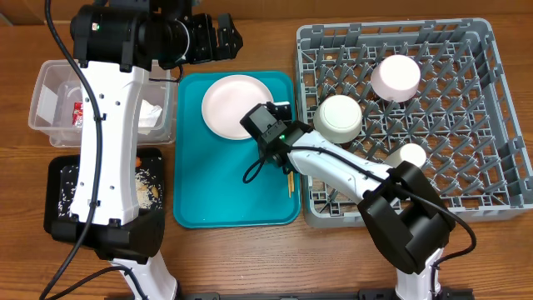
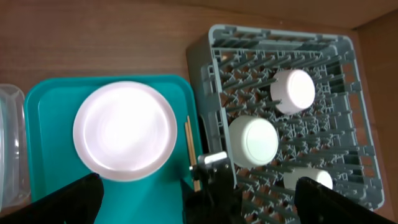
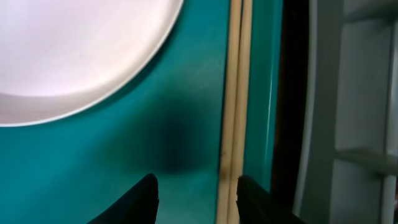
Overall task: Sort waste into correct bins and load items into the dishwasher
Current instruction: 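Grasp the wooden chopsticks with the right gripper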
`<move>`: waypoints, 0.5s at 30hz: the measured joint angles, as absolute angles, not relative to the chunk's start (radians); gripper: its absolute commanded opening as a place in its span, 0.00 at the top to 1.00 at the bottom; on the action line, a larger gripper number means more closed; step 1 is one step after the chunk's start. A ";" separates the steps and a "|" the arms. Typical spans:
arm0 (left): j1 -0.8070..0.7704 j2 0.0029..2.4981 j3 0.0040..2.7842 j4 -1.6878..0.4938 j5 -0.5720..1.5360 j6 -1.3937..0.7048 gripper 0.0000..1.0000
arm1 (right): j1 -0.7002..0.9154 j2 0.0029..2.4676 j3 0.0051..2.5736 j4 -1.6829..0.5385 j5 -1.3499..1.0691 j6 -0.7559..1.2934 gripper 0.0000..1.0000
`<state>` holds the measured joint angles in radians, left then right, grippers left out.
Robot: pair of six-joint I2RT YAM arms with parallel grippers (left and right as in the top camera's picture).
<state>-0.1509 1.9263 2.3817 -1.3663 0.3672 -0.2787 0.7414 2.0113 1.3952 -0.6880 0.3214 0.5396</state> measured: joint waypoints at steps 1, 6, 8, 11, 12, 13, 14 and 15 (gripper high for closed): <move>-0.151 1.926 2.382 -1.346 0.367 -0.278 0.00 | 0.741 2.011 1.387 -0.675 0.322 0.546 0.56; -0.151 1.926 2.382 -1.325 0.291 -0.278 0.00 | 0.741 2.012 1.357 -0.632 0.321 0.565 0.54; -0.151 1.926 2.382 -1.337 0.226 -0.278 0.00 | 0.741 2.013 1.351 -0.631 0.322 0.585 0.53; -0.151 1.926 2.382 -1.364 0.093 -0.278 0.00 | 0.741 2.025 1.351 -0.617 0.322 0.609 0.47; -0.151 1.926 2.382 -1.370 0.066 -0.278 0.00 | 0.741 2.032 1.351 -0.611 0.321 0.612 0.46; -0.151 1.926 2.382 -1.377 0.038 -0.278 0.00 | 0.741 2.040 1.351 -0.602 0.318 0.615 0.46; -0.150 1.926 2.382 -1.382 0.011 -0.278 0.00 | 0.743 2.047 1.352 -0.591 0.318 0.617 0.46; -0.151 1.926 2.382 -1.385 -0.010 -0.278 0.00 | 0.743 2.049 1.352 -0.580 0.314 0.617 0.46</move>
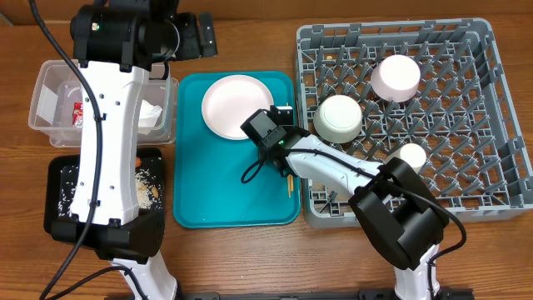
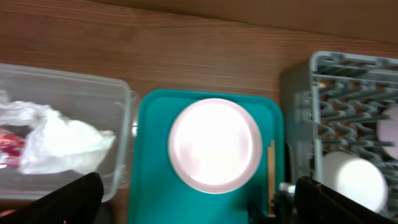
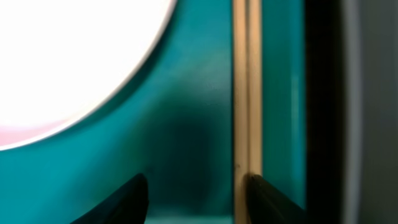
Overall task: Sort waste into correct bins and load items into the dishwasher
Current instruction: 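Grasp the wooden chopsticks with the right gripper, then lift the chopsticks with the right gripper toward the rack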
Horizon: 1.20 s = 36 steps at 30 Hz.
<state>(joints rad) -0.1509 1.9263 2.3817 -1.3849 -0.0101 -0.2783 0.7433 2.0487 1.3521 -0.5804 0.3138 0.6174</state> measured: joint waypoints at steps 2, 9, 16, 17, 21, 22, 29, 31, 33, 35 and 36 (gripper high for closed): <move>-0.150 1.926 2.382 -1.389 -0.055 -0.278 0.00 | 0.745 2.053 1.352 -0.572 0.293 0.620 0.46; -0.129 1.926 2.382 -1.399 -0.129 -0.286 0.00 | 0.744 2.064 1.354 -0.565 0.265 0.622 0.54; -0.069 1.926 2.382 -1.410 -0.147 -0.290 0.00 | 0.744 2.064 1.361 -0.581 0.240 0.627 0.78; -0.062 1.926 2.382 -1.412 -0.148 -0.290 0.00 | 0.744 2.064 1.361 -0.584 0.240 0.627 0.79; -0.046 1.926 2.382 -1.418 -0.155 -0.290 0.00 | 0.744 2.064 1.362 -0.588 0.237 0.622 0.96; -0.045 1.926 2.382 -1.418 -0.155 -0.290 0.00 | 0.744 2.064 1.362 -0.590 0.236 0.624 0.96; -0.045 1.926 2.382 -1.418 -0.155 -0.290 0.00 | 0.744 2.064 1.370 -0.599 0.232 0.630 0.96; -0.045 1.926 2.382 -1.418 -0.155 -0.290 0.00 | 0.744 2.064 1.376 -0.615 0.226 0.630 0.96; -0.045 1.926 2.382 -1.418 -0.155 -0.290 0.00 | 0.744 2.064 1.385 -0.636 0.216 0.630 0.96; -0.045 1.926 2.382 -1.418 -0.155 -0.290 0.00 | 0.744 2.062 1.395 -0.657 0.206 0.630 0.96; -0.045 1.926 2.382 -1.418 -0.154 -0.290 0.00 | 0.744 2.057 1.400 -0.667 0.202 0.629 0.96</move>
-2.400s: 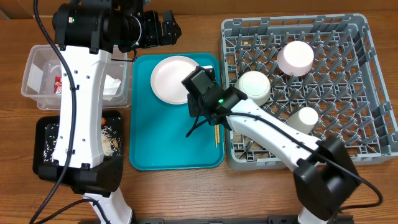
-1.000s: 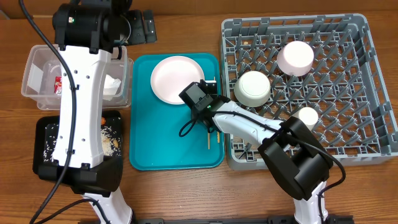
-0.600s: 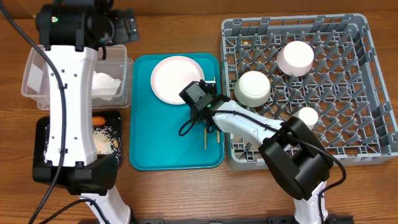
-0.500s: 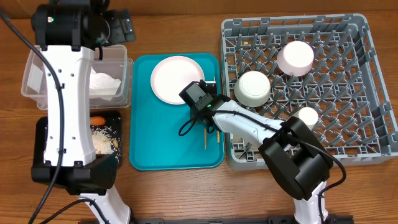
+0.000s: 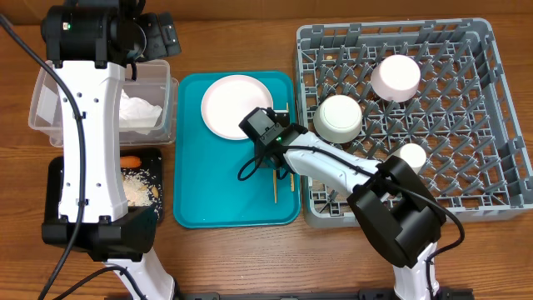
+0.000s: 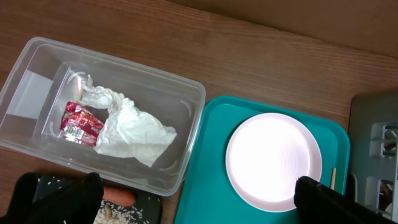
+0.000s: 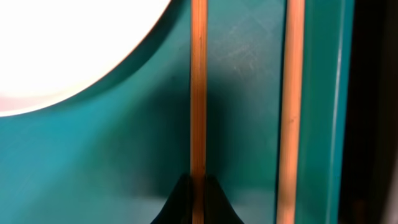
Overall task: Sort waste into correct bins and load items into the dishwasher
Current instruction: 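Lift the chopsticks with the right gripper toward the rack, then lower the chopstick into the rack and open the right gripper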
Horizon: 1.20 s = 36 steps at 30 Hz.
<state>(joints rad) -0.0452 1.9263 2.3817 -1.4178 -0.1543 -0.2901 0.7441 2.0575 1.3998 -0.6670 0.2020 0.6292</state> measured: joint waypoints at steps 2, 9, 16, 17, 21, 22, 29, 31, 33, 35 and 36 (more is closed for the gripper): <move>-0.045 1.926 2.382 -1.418 -0.155 -0.290 0.00 | 0.744 2.036 1.402 -0.675 0.196 0.629 0.96; -0.045 1.926 2.382 -1.418 -0.154 -0.291 0.00 | 0.744 1.863 1.412 -0.715 0.186 0.620 0.96; -0.045 1.926 2.382 -1.418 -0.155 -0.293 0.00 | 0.705 1.693 1.422 -0.852 0.248 0.589 0.96; -0.045 1.926 2.382 -1.418 -0.154 -0.293 0.00 | 0.690 1.677 1.422 -0.873 0.265 0.579 0.96; -0.045 1.926 2.382 -1.418 -0.155 -0.293 0.00 | 0.603 1.638 1.422 -0.939 0.308 0.498 0.96; -0.045 1.926 2.382 -1.418 -0.154 -0.293 0.00 | 0.579 1.635 1.422 -0.954 0.315 0.479 0.96; -0.045 1.926 2.382 -1.418 -0.154 -0.293 0.00 | 0.402 1.633 1.422 -0.996 0.318 0.336 0.96; -0.045 1.926 2.382 -1.418 -0.155 -0.293 0.00 | 0.370 1.633 1.422 -0.995 0.318 0.300 0.96; -0.045 1.926 2.382 -1.418 -0.154 -0.293 0.00 | 0.343 1.634 1.422 -0.995 0.317 0.270 0.96; -0.045 1.926 2.382 -1.418 -0.154 -0.293 0.00 | 0.317 1.634 1.421 -0.991 0.316 0.247 0.96; -0.045 1.926 2.382 -1.418 -0.154 -0.293 0.00 | 0.304 1.634 1.421 -0.982 0.315 0.236 0.96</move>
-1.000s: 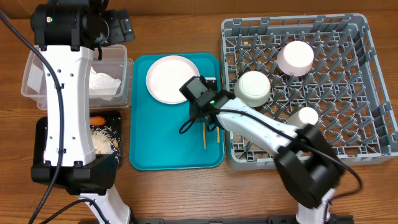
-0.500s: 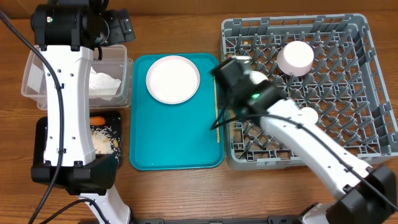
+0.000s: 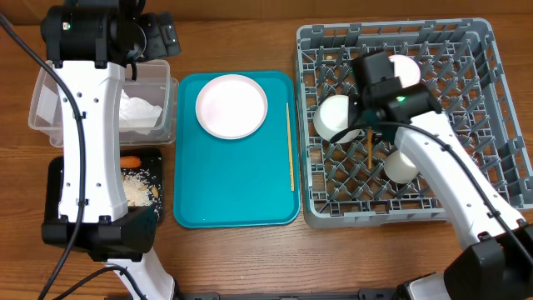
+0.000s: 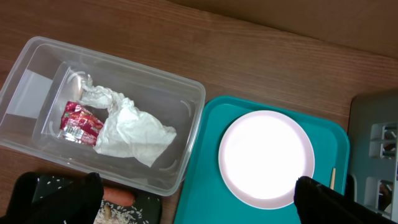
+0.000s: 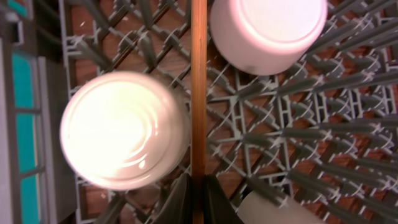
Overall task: Sort waste into correct bins and load items into the dishwasher
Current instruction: 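Lower the chopstick into the rack and open the right gripper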
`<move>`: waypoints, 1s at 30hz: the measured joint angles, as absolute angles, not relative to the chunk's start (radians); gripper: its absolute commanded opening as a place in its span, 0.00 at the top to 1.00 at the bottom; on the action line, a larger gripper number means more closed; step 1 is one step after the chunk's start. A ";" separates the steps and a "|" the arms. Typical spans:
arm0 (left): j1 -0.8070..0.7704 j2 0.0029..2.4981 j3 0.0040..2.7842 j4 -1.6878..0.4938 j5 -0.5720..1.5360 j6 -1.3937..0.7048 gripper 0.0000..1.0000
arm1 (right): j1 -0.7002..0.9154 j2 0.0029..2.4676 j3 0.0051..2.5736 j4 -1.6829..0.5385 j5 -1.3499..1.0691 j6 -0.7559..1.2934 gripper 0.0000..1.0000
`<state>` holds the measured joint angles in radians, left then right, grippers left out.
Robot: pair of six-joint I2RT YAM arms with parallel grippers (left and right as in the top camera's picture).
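My right gripper [image 5: 198, 198] is shut on a wooden chopstick [image 5: 198, 87] and holds it over the grey dish rack [image 3: 391, 30], between two upturned white bowls. From overhead that chopstick [image 3: 369, 154] hangs below the right gripper [image 3: 367, 132]. A second chopstick [image 3: 290, 146] lies along the right edge of the teal tray [image 3: 233, 183]. A white plate [image 3: 231, 106] rests at the tray's far end. High at the far left, my left gripper [image 4: 198, 204] is open and holds nothing, over the clear bin.
The rack holds two upturned bowls [image 5: 124, 130] [image 5: 267, 28] and a white cup [image 3: 401, 165]. The clear bin [image 4: 37, 68] contains crumpled paper and a red wrapper. A black tray [image 3: 141, 183] with rice and a carrot piece sits in front of it.
My right gripper, with one chopstick in it, has gone from the tray to above the rack. The other chopstick stays on the tray. The plate sits slightly further left. My left arm has not moved.
My right gripper stood open astride two chopsticks at the tray's right edge, while the left gripper looked down on the tray and rack. The left arm then shifted over the clear bin. The right gripper was then shut on one chopstick, which now hangs over the rack.
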<state>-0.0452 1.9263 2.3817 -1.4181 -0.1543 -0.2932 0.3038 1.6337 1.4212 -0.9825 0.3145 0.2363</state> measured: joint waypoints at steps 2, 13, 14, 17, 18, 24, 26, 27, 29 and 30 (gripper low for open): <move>-0.045 1.926 2.382 -1.418 -0.154 -0.293 0.00 | 0.280 1.634 1.420 -0.963 0.314 0.227 0.96; -0.045 1.926 2.382 -1.418 -0.154 -0.293 0.00 | 0.234 1.680 1.417 -0.908 0.239 0.115 0.96; -0.045 1.926 2.382 -1.418 -0.155 -0.293 0.00 | 0.234 1.688 1.417 -0.906 0.236 0.108 0.96; -0.045 1.926 2.382 -1.418 -0.154 -0.293 0.00 | 0.234 1.726 1.417 -0.904 0.232 0.094 0.95; -0.045 1.926 2.382 -1.418 -0.154 -0.293 0.00 | 0.234 1.739 1.417 -0.899 0.231 0.092 0.94; -0.045 1.926 2.382 -1.418 -0.155 -0.293 0.00 | 0.234 1.806 1.413 -0.860 0.224 0.080 0.40; -0.045 1.926 2.382 -1.418 -0.154 -0.293 0.00 | 0.234 1.808 1.412 -0.850 0.225 0.076 0.39; -0.045 1.926 2.382 -1.418 -0.155 -0.293 0.00 | 0.234 1.808 1.413 -0.846 0.225 0.075 0.39; -0.045 1.926 2.382 -1.418 -0.154 -0.293 0.00 | 0.234 1.808 1.413 -0.855 0.225 0.077 0.39; -0.045 1.926 2.382 -1.418 -0.154 -0.293 0.00 | 0.234 1.808 1.416 -0.870 0.224 0.078 0.39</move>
